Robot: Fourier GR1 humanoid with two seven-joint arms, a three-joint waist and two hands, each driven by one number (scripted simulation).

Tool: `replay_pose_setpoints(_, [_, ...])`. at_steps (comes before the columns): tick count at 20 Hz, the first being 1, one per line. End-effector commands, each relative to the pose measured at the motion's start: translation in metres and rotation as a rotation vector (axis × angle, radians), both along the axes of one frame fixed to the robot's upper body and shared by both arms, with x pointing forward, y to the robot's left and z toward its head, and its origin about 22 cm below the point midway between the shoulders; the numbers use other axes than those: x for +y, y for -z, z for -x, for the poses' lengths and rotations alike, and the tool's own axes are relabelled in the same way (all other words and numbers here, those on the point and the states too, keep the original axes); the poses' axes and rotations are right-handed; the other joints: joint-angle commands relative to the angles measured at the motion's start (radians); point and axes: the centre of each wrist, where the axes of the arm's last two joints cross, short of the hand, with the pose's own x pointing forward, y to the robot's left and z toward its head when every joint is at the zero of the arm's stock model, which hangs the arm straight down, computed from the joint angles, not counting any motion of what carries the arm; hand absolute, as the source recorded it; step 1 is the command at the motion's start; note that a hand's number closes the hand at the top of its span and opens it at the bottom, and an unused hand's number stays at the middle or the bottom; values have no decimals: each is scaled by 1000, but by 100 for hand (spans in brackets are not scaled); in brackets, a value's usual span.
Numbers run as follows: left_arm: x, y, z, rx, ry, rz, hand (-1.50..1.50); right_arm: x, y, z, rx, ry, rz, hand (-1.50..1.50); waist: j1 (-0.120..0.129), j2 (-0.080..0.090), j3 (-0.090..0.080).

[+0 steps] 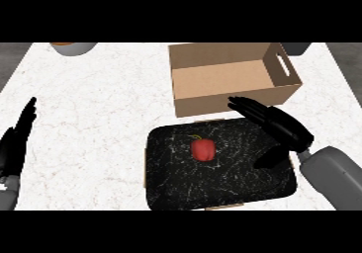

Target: Pick the bell pepper from the tray and place it in the cardboard box

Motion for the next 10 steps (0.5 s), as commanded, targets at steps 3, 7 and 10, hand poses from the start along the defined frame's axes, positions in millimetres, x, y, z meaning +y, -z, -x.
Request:
replay_pose_setpoints(3, [-3,5,-4,4,-17,14,0,34,-47,-15,0,-31,322,-150,-2,-1,-1])
replay_pose_setpoints(7, [-9,8,-1,-5,-21,20,0,69,-62,-17,58,-33,511,-150,1,-2,-1])
replay_pose_setpoints(10, [-4,-1,-2,5,1,-2,0,86,-63,-25,115,-35,605,-150,10,1,1])
